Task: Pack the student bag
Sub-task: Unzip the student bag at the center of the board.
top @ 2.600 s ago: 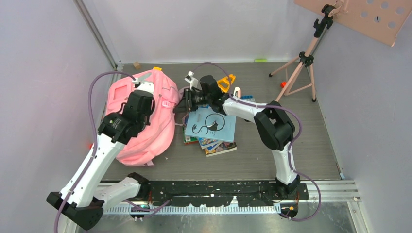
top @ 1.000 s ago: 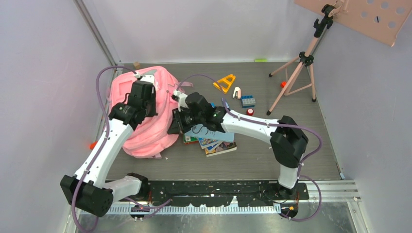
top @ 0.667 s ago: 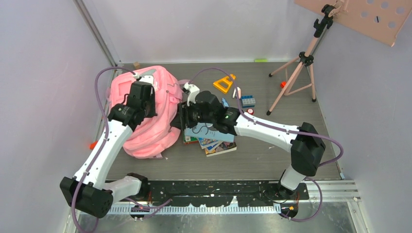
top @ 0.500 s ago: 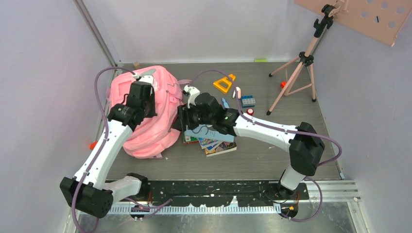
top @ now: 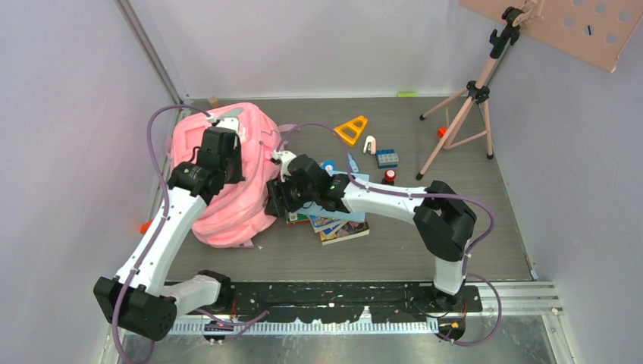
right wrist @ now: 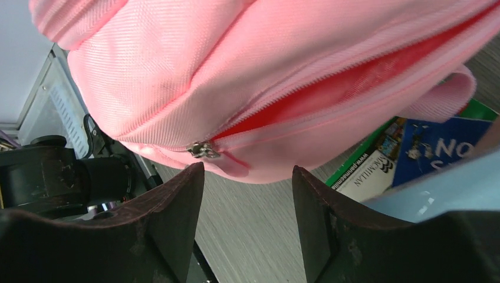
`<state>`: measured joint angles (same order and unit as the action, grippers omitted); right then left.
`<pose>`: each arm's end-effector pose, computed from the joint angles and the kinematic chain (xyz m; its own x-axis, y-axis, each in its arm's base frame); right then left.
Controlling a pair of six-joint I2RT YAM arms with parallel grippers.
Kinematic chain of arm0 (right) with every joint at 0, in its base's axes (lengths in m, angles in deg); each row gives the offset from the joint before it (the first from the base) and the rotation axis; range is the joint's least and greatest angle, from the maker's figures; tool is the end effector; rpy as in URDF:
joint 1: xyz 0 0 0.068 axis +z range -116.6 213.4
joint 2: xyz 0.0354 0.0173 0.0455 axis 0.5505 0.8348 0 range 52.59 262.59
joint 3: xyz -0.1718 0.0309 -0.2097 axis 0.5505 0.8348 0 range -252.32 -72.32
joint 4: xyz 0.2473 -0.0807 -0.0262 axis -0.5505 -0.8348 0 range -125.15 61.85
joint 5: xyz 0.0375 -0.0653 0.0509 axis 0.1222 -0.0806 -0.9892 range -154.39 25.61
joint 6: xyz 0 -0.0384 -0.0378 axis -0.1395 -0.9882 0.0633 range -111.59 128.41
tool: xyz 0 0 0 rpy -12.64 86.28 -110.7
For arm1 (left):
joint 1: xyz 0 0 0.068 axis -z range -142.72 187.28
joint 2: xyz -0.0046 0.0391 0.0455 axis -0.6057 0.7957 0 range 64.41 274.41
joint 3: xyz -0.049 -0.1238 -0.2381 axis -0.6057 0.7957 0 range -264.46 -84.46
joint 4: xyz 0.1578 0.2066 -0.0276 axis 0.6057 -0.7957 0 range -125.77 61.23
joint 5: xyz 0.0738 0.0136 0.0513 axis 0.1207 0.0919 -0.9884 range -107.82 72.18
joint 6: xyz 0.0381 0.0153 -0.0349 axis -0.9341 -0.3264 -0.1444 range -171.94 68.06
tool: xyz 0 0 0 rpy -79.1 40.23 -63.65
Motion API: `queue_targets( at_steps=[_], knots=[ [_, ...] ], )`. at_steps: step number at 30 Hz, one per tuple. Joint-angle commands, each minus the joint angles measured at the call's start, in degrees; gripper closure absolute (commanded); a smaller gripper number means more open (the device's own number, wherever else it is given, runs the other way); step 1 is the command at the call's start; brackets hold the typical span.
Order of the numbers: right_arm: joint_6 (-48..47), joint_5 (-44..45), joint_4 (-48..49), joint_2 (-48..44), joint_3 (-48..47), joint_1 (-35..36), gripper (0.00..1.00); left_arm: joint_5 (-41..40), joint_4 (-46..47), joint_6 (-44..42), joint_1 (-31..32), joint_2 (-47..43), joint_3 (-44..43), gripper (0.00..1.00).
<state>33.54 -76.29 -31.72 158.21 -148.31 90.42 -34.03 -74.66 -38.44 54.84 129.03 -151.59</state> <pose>0.2251 0.3604 0.2393 -0.6583 -0.2512 -0.7097 -0.7016 0.5463 0.4575 0.2199 -0.0592 0.3485 -0.6592 -0.0266 -0.7515 -0.0593 0.9981 0.0167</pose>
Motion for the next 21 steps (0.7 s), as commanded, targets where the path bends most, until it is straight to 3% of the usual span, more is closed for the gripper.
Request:
queue_targets(
  at_steps=[1, 6, 8, 10, 13, 15, 21],
  knots=[
    [-2.42, 0.54, 2.17, 1.71, -4.87, 1.63, 0.37, 0.83, 6.17, 1.53, -0.49, -2.02, -3.09, 1.00],
    [-3.06, 4.29, 2.32, 3.71, -6.31, 3.34, 0.40, 0.83, 6.33, 1.62, -0.69, -1.90, -3.10, 1.00],
    [-3.10, 6.17, 2.10, 4.50, -6.93, 3.77, 0.46, 0.83, 6.43, 1.75, -0.77, -1.81, -3.10, 1.00],
    [-2.88, 8.42, 1.52, 4.88, -7.50, 4.18, 0.57, 0.90, 6.64, 1.80, -0.86, -1.64, -3.09, 1.00],
    [-2.22, 11.36, 1.14, 4.30, -7.61, 4.36, 0.84, 0.63, 6.84, 1.88, -1.03, -1.42, -2.92, 1.00],
    [-1.74, 13.86, 1.01, 3.46, -7.64, 4.40, 0.97, 0.12, 7.10, 1.84, -1.32, -1.24, -2.92, 1.00],
    [-3.36, 18.09, -7.37, 1.69, -12.13, 2.00, 1.00, 0.45, 8.78, 1.60, -2.87, 0.81, -4.66, 1.00]
  ],
)
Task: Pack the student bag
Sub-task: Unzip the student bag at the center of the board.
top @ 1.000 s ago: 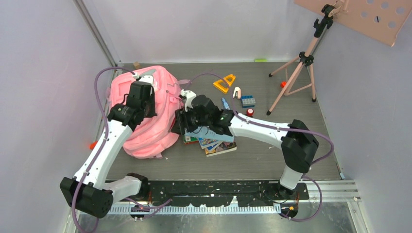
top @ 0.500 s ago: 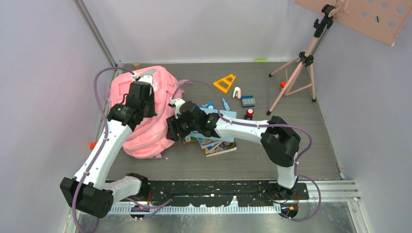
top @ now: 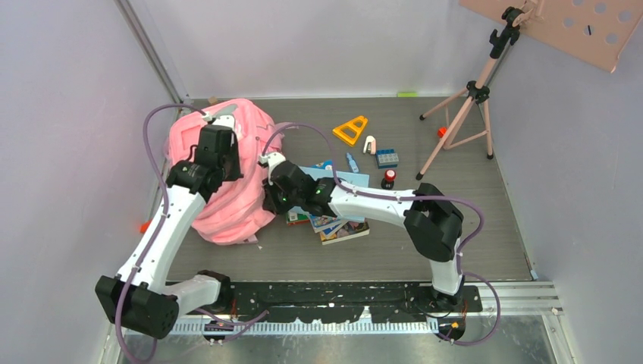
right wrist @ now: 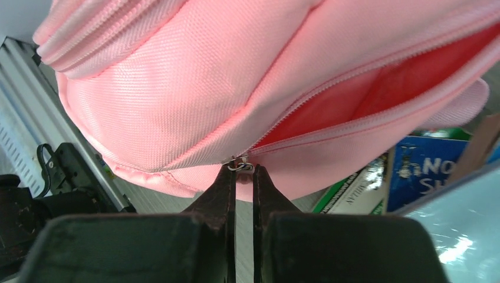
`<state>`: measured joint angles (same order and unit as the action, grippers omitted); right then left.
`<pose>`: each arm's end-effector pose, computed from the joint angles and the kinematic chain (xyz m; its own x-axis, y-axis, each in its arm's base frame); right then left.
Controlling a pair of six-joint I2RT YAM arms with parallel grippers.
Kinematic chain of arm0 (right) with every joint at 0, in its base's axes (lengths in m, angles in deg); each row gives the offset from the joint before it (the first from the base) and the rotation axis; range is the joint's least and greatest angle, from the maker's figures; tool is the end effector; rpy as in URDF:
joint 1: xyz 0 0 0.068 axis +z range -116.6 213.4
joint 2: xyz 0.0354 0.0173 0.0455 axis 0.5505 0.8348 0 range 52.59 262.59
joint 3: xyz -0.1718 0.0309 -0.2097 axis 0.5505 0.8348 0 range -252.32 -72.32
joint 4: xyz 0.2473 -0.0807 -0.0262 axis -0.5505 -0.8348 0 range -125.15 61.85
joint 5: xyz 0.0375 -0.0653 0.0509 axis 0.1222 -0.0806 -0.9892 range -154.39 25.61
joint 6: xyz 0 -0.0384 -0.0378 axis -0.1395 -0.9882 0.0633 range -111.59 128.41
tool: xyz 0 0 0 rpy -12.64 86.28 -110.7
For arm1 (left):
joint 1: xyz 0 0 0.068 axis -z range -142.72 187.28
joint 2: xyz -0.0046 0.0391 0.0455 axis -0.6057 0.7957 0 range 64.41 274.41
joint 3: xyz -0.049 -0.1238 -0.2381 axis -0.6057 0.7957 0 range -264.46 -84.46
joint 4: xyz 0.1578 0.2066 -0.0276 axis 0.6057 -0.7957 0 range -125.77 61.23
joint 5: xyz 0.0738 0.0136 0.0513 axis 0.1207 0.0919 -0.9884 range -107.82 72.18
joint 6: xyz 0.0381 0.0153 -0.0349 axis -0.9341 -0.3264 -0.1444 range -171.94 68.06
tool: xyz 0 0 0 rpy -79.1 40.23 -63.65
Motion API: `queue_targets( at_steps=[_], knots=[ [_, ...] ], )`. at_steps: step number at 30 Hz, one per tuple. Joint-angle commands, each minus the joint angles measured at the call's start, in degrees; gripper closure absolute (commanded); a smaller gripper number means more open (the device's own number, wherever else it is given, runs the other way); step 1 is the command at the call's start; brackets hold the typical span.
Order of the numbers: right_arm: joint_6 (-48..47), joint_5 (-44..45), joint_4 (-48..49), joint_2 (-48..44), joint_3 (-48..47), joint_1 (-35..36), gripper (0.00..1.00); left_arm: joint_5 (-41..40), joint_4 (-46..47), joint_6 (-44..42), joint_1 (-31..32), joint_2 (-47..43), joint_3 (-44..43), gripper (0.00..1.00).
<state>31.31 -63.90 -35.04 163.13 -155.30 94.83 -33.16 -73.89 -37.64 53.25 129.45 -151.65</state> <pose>0.2145 0.3933 0.2386 -0.5896 -0.2692 -0.7615 -0.7006 0.6396 0.3163 0.2241 -0.0544 0.3482 -0.6545 -0.0605 -0.7536 -0.0851 0.9964 -0.0061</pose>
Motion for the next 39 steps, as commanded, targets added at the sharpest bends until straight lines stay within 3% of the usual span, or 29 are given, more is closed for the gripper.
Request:
queue_targets(
  at_steps=[1, 7, 13, 29, 34, 39],
  knots=[
    [-1.28, 5.12, -5.08, -3.40, -5.68, -3.72, 1.00, -0.28, 8.41, 0.73, -1.29, 1.37, -5.13, 1.00],
    [-2.30, -2.16, -12.21, -2.12, -10.62, -10.40, 1.00, 0.42, 13.72, 1.47, -1.29, 7.16, -7.14, 1.00],
    [-2.95, -6.32, -16.30, -1.30, -11.87, -11.45, 1.00, -1.34, 18.99, 6.65, -1.71, 14.08, -8.22, 1.00],
    [6.91, -10.48, -6.79, 0.71, -9.11, -5.68, 1.00, -2.60, 27.72, 16.27, -1.90, 19.49, -6.26, 1.00],
    [8.50, -11.88, -4.31, 1.94, -9.37, -4.31, 1.00, -1.87, 28.83, 16.47, -2.20, 20.17, -6.25, 1.00],
    [10.25, -9.20, -3.81, 1.59, -8.97, -4.30, 1.00, 4.16, 30.35, 12.65, -3.18, 19.47, -6.21, 1.00]
  ],
)
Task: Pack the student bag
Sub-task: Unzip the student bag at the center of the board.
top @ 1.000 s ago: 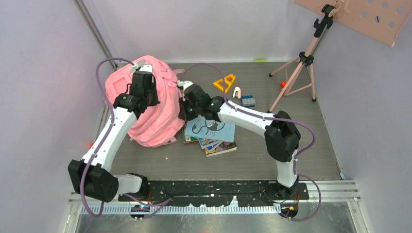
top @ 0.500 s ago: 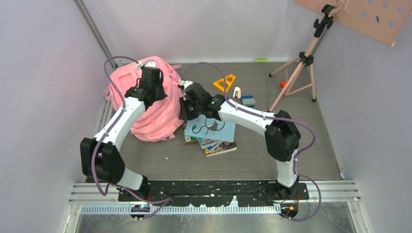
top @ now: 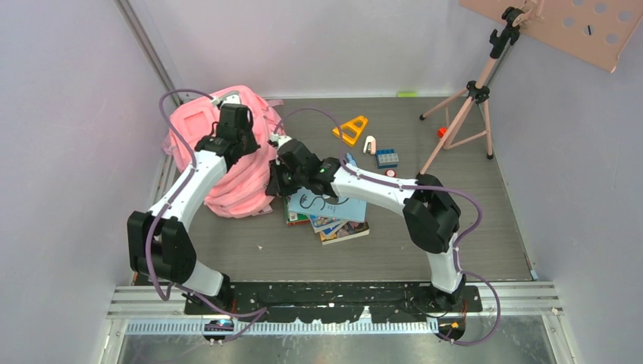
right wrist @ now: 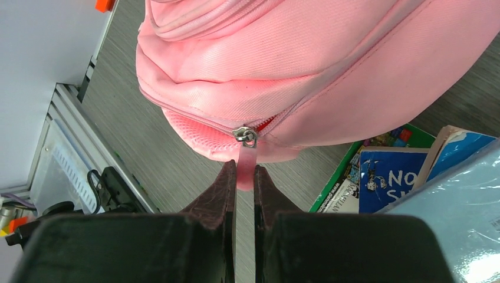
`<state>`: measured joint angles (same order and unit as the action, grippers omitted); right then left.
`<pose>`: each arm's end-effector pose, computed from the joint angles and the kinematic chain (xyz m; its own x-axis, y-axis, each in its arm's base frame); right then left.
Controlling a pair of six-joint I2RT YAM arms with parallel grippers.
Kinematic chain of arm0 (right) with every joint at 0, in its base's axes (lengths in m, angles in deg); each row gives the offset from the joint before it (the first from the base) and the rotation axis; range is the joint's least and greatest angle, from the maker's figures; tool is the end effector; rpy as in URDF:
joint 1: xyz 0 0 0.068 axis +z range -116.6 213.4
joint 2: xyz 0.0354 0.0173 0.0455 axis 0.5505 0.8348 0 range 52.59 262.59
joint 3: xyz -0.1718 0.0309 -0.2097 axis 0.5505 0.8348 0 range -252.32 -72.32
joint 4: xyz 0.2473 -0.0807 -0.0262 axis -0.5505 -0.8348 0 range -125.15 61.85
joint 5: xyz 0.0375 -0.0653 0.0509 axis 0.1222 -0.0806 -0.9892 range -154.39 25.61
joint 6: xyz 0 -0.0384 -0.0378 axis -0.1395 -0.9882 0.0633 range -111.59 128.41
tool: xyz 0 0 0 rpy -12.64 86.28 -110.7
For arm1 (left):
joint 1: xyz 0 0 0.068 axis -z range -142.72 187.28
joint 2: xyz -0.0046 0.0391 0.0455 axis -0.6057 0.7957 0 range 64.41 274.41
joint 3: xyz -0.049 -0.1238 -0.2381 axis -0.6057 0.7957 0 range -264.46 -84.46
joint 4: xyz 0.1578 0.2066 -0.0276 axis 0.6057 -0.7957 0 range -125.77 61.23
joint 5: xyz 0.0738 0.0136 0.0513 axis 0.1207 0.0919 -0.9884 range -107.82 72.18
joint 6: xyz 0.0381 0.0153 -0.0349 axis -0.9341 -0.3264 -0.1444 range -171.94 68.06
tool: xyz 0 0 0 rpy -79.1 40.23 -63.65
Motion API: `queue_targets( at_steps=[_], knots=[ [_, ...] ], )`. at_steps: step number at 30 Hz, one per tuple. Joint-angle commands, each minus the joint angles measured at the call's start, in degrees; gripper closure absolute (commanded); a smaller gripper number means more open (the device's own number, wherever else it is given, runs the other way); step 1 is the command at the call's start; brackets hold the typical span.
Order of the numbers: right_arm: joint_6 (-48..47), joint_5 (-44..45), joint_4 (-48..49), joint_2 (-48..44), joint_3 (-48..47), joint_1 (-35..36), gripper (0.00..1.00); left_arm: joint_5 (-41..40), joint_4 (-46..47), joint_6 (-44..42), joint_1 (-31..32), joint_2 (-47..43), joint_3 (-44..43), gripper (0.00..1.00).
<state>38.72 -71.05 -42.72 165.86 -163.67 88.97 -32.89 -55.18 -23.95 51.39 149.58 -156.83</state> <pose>0.2577 0.3834 0.2553 -0.7303 -0.1789 -0.6593 -0.5831 0.6660 0.4652 0.3260 -0.0725 0.3124 -0.5601 -0.3266 -0.7613 -0.2524 0.9426 -0.2186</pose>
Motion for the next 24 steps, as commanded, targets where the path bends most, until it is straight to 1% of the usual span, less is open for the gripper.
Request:
queue_targets(
  at_steps=[1, 3, 4, 5, 6, 8, 9, 10, 12, 16, 19, 24],
  knots=[
    [2.79, -1.70, 3.45, -1.31, -0.61, 1.38, 1.00, 5.15, 10.53, -2.31, -1.50, -0.93, -1.63, 0.97],
    [2.93, -1.17, 3.13, -1.99, -0.18, 0.49, 1.00, 6.83, 6.84, -7.78, -1.56, -1.79, -3.19, 0.77],
    [2.92, -1.21, 3.09, -2.48, 0.06, -0.31, 1.00, 7.04, 4.38, -9.93, -1.62, -2.35, -3.73, 0.69],
    [2.92, -1.29, 3.06, -2.73, 0.57, -0.70, 1.00, 7.05, 1.98, -11.89, -1.62, -3.05, -3.91, 0.58],
    [2.87, -1.36, 3.10, -3.20, 0.87, -1.55, 1.00, 7.07, -0.16, -13.56, -1.63, -3.75, -3.87, 0.44],
    [2.88, -1.72, 3.02, -3.76, 2.04, -2.76, 1.00, 6.52, -4.44, -16.08, -1.63, -5.51, -3.05, 0.27],
    [2.93, -2.12, 3.02, -3.94, 2.31, -3.15, 1.00, 6.23, -6.33, -16.98, -1.63, -6.46, -2.19, 0.20],
    [2.88, -2.30, 2.99, -4.24, 2.84, -3.84, 1.00, 6.35, -8.50, -17.92, -1.63, -7.43, -1.46, 0.15],
    [2.73, -2.58, 2.98, -4.55, 3.45, -4.57, 0.99, 6.62, -12.57, -19.25, -1.62, -7.67, -0.58, 0.11],
    [2.90, -3.00, 3.00, -4.99, 4.03, -5.27, 1.00, 7.63, -18.02, -22.81, -1.61, -6.93, 2.01, 0.09],
    [3.05, -3.20, 3.25, -5.23, 4.47, -5.30, 0.99, 4.83, -18.29, -24.17, -1.62, -6.09, 3.82, 0.07],
    [3.78, -4.42, 3.89, -5.20, 4.63, -5.30, 1.00, 3.40, -15.27, -26.26, -1.63, -2.94, 3.80, 0.06]
  ],
)
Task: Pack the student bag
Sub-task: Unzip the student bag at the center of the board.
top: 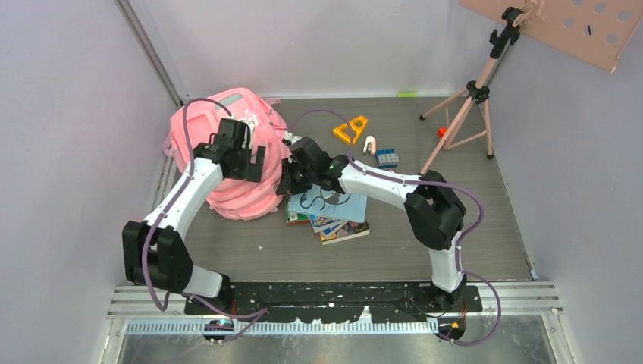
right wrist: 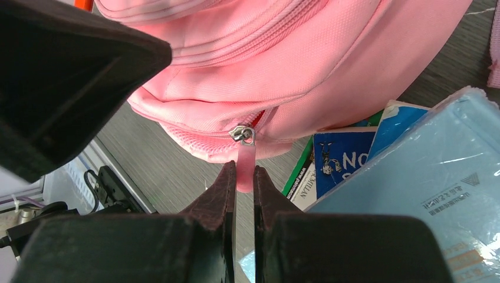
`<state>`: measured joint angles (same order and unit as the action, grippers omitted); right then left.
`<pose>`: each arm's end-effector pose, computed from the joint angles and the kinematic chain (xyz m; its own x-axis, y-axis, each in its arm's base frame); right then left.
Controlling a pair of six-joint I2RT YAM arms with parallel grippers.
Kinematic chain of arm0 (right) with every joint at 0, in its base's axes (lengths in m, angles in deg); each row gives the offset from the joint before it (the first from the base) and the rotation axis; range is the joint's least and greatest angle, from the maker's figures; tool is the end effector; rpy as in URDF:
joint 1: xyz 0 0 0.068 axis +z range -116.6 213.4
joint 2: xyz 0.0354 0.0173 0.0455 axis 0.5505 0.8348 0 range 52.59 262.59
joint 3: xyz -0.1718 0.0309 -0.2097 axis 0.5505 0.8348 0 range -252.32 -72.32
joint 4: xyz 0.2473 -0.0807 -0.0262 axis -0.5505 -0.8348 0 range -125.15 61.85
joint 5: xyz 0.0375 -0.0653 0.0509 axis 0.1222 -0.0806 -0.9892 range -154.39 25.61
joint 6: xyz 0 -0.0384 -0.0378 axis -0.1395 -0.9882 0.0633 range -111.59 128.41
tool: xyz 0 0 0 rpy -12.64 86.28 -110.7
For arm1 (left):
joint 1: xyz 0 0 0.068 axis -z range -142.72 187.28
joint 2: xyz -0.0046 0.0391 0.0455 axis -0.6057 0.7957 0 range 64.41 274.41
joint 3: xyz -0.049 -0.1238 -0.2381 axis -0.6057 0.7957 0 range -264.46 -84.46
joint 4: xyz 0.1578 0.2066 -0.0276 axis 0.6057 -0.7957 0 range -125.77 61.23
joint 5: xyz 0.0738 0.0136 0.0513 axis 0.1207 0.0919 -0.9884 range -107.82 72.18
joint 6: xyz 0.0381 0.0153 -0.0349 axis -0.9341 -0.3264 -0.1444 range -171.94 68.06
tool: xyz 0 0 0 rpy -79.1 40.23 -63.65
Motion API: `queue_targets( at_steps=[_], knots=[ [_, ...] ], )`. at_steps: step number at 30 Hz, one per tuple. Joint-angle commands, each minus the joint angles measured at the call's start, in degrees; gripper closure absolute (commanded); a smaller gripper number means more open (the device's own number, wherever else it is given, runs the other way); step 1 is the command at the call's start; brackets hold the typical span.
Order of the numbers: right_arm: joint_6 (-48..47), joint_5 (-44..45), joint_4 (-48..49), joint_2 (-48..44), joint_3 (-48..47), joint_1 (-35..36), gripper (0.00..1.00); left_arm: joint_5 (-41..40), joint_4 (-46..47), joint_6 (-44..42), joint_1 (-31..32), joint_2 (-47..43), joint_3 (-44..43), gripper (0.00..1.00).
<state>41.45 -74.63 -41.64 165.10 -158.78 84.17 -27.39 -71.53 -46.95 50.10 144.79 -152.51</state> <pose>0.2807 0.3539 0.2344 -0.8003 -0.1320 -0.5848 -0.4922 0.7016 0.5153 0.2845 -0.0587 0.2907 -0.8075 0.0957 -0.5820 0.0560 0.9947 0.0860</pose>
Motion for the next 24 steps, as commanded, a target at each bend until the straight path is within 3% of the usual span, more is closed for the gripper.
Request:
queue_targets(
  at_steps=[1, 7, 10, 14, 19, 24],
  knots=[
    [1.19, -0.97, 2.97, -4.51, -0.07, -0.49, 1.00, -2.76, 1.13, -3.55, -0.29, 2.60, -0.96, 0.06],
    [1.67, -1.84, 4.18, -5.10, 0.87, -0.49, 1.00, -4.21, 4.22, -4.73, -0.25, 4.96, -0.49, 0.07],
    [1.81, -2.36, 4.53, -5.11, 1.06, -0.49, 1.00, -4.27, 6.90, -5.52, 0.13, 4.97, 0.37, 0.13],
    [2.09, -2.94, 5.08, -5.18, 1.32, -0.50, 1.00, -3.91, 10.04, -7.09, 0.86, 4.30, 1.65, 0.31],
    [2.23, -3.05, 5.49, -5.26, 1.38, -0.49, 1.00, 3.33, 12.34, -8.34, 1.41, 5.28, 2.65, 0.49],
    [2.01, -2.67, 5.37, -5.52, 1.17, -0.49, 1.00, 6.97, 12.97, -8.62, 1.98, 6.38, 2.06, 0.78]
  ],
)
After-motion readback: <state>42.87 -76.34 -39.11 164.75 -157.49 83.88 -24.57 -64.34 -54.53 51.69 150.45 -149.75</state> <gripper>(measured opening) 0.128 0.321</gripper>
